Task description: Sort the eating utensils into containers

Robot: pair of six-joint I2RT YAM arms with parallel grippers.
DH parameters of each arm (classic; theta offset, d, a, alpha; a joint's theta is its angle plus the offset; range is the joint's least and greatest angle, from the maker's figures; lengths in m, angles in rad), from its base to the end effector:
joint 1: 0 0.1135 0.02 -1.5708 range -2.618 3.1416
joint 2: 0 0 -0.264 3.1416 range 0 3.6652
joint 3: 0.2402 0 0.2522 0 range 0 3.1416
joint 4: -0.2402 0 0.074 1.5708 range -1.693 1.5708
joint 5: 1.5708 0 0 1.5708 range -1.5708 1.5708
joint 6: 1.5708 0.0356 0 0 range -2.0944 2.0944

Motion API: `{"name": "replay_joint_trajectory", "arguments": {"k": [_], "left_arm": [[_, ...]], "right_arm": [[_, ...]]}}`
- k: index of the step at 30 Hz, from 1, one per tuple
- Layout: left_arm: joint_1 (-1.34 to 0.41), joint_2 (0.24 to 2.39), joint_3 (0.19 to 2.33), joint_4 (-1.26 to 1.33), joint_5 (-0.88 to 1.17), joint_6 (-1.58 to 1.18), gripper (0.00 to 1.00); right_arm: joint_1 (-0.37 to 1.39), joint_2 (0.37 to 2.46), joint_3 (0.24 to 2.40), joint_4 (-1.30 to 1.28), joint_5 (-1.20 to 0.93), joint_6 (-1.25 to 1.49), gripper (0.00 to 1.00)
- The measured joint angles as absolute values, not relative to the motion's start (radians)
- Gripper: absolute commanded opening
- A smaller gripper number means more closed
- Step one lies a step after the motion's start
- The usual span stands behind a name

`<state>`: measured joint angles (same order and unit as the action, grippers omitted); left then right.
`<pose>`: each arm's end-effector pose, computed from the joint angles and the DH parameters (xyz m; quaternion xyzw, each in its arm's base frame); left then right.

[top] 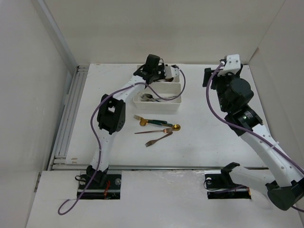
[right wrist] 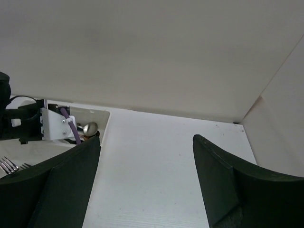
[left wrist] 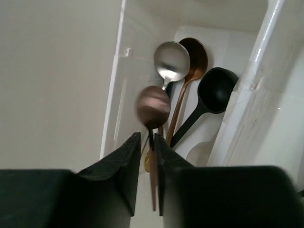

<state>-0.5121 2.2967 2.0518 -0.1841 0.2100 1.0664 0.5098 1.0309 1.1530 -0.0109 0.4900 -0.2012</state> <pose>0.4727 -0.2742 0.2645 0.6339 0.5492 0.0622 0.5410 0.2045 0.0951 0.4410 -0.0556 0.6693 -0.0487 0.7393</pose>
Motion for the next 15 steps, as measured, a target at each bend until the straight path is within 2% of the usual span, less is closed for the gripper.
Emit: {"name": "replay_joint_trajectory", "arguments": {"k": [1, 3, 6, 8, 15], "left_arm": [[-0.51, 2.297, 2.048, -0.176, 0.205, 1.066, 0.33], [-0.509, 2.292, 2.045, -0.14, 0.197, 1.056, 0.52], [-0.509, 2.26, 2.006, -0.066, 0.178, 1.017, 0.73], [-0.509, 2.222, 1.966, -0.04, 0.164, 0.982, 0.78], [-0.508, 2.077, 1.953, -0.044, 0.059, 0.71, 0.81]], "right_arm": [[0.51, 1.031, 1.153, -0.008, 0.488, -0.205, 0.86], [0.51, 1.029, 1.153, -0.006, 0.474, -0.208, 0.89], [0.51, 1.025, 1.153, -0.007, 0.411, -0.212, 1.0], [0.509, 1.023, 1.153, -0.011, 0.352, -0.215, 1.0], [0.526, 1.057, 1.171, -0.138, 0.082, -0.288, 0.99]]}}
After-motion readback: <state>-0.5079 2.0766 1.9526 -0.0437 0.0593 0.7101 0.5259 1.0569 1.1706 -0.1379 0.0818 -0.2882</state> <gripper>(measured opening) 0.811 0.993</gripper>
